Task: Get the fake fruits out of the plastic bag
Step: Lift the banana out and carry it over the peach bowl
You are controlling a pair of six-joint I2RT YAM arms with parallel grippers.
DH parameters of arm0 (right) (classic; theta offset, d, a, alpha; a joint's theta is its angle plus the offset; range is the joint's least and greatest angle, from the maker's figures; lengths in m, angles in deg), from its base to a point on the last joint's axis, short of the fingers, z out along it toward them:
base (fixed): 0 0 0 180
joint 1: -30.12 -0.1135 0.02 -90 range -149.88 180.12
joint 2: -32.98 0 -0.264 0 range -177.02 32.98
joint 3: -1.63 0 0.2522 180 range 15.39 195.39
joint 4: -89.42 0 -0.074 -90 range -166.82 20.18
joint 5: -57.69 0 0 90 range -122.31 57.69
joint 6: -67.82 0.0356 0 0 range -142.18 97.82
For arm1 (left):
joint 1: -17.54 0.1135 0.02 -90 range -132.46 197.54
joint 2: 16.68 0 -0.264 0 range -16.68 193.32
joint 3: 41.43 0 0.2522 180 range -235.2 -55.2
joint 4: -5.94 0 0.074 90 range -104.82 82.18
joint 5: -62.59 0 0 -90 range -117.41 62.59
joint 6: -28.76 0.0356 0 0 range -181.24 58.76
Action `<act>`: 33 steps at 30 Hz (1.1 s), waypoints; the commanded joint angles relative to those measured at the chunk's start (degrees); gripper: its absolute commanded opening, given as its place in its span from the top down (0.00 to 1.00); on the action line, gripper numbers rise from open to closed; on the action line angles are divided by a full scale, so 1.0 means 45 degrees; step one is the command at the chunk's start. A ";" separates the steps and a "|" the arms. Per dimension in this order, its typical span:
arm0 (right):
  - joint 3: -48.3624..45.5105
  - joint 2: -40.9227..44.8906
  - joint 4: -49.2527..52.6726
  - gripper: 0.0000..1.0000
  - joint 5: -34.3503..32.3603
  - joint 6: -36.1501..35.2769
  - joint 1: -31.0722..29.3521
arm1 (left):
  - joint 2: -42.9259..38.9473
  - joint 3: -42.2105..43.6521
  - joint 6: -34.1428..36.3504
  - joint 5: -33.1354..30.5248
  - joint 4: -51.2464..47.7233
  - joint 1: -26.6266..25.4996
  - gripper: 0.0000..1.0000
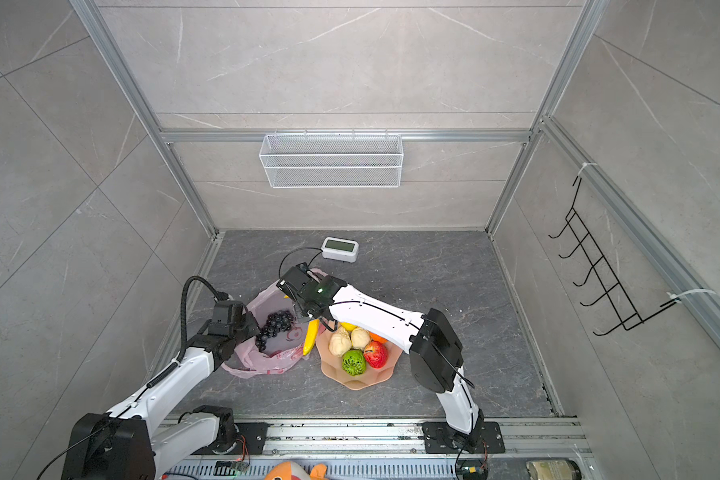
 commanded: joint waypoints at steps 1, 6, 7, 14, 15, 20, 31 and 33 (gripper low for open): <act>-0.0213 0.1001 0.0412 0.77 -0.0374 0.0544 -0.0079 | -0.0047 -0.0380 0.0015 -0.0148 0.0171 -0.0056 1.00; -0.1289 0.2304 0.1573 0.76 -0.1391 0.1389 -0.0061 | -0.0366 -0.0284 -0.0073 0.0013 -0.0237 -0.0057 1.00; -0.1639 0.2689 0.1802 0.76 -0.1570 0.1616 -0.0061 | -0.0388 -0.0310 -0.0040 0.0133 -0.0261 -0.0048 1.00; -0.3867 0.4949 0.3510 0.76 -0.2486 0.4241 0.0012 | 0.0064 -0.0387 -0.0050 0.0712 0.0107 -0.0042 1.00; -0.4165 0.5246 0.3741 0.76 -0.2631 0.4723 0.0010 | 0.0115 -0.0403 -0.0050 0.0793 0.0100 -0.0042 1.00; -0.5937 0.6781 0.4274 0.77 -0.3123 0.6996 0.0056 | -0.0141 -0.0326 -0.0050 0.1024 0.0194 -0.0038 1.00; -0.8835 0.8369 0.4118 0.78 -0.2339 1.1563 0.0058 | -0.0302 -0.0245 -0.0059 0.0875 0.0110 -0.0042 1.00; -0.9290 0.8622 0.3969 0.78 -0.2166 1.2211 0.0041 | -0.0276 -0.0208 -0.0064 0.0895 0.0150 -0.0061 1.00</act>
